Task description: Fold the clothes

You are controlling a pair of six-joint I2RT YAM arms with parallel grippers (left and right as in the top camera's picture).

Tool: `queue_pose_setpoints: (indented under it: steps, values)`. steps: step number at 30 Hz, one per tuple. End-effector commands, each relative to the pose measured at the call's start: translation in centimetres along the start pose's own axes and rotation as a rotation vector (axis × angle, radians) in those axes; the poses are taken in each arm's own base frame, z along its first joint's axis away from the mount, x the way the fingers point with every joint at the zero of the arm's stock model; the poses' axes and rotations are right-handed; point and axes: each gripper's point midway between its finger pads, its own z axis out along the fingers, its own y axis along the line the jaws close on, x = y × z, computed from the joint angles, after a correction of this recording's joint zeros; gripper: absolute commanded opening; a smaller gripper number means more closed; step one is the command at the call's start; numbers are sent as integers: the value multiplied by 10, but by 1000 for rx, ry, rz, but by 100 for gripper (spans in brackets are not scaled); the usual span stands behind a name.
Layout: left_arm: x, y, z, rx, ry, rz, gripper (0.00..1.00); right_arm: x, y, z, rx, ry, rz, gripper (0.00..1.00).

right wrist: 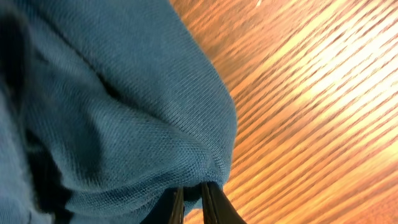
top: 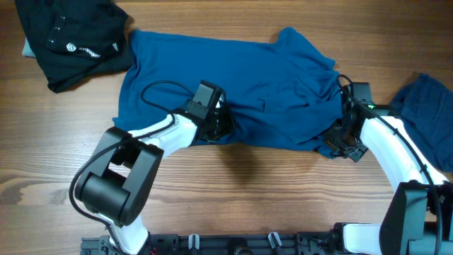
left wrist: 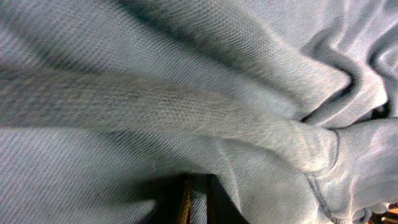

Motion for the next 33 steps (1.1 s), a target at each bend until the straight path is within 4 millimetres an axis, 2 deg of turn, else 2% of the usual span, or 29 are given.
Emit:
queue_pose_setpoints:
  steps: [1, 8, 14, 16, 19, 23, 25, 28, 29, 31, 33]
  values:
    - [26, 82, 8, -223, 90, -142, 9, -10, -14, 6, 45, -27, -18, 14]
    - [13, 122, -26, -289, 113, -213, 6, -24, -23, 8, 36, -47, 27, 15]
    - [12, 140, -38, -316, 134, -241, 4, -32, -28, 9, 29, -63, 14, 15]
    - [12, 139, -39, -308, 139, -224, 4, -34, -27, 8, 26, -67, 16, 15]
    - [15, 126, -45, -255, 161, -184, 4, -37, -25, 5, 21, -75, 16, 14]
    - [11, 104, -68, -204, 131, -135, 6, -41, -19, -7, -2, -64, 16, 8]
    - [9, 89, -88, -178, 94, -95, 8, -45, -14, -18, -26, -60, 16, 5]
    - [6, 70, -115, -137, 33, -56, 15, -50, -5, -35, -71, -61, -9, 4]
    - [6, 64, -125, -122, 9, -38, 22, -51, -1, -42, -91, -61, -18, 4]
    - [6, 53, -144, -97, -34, 4, 46, -51, 10, -57, -159, -59, -57, 4]
    - [5, 52, -159, -117, -87, 19, 62, -44, 28, -71, -277, -38, -125, 5]
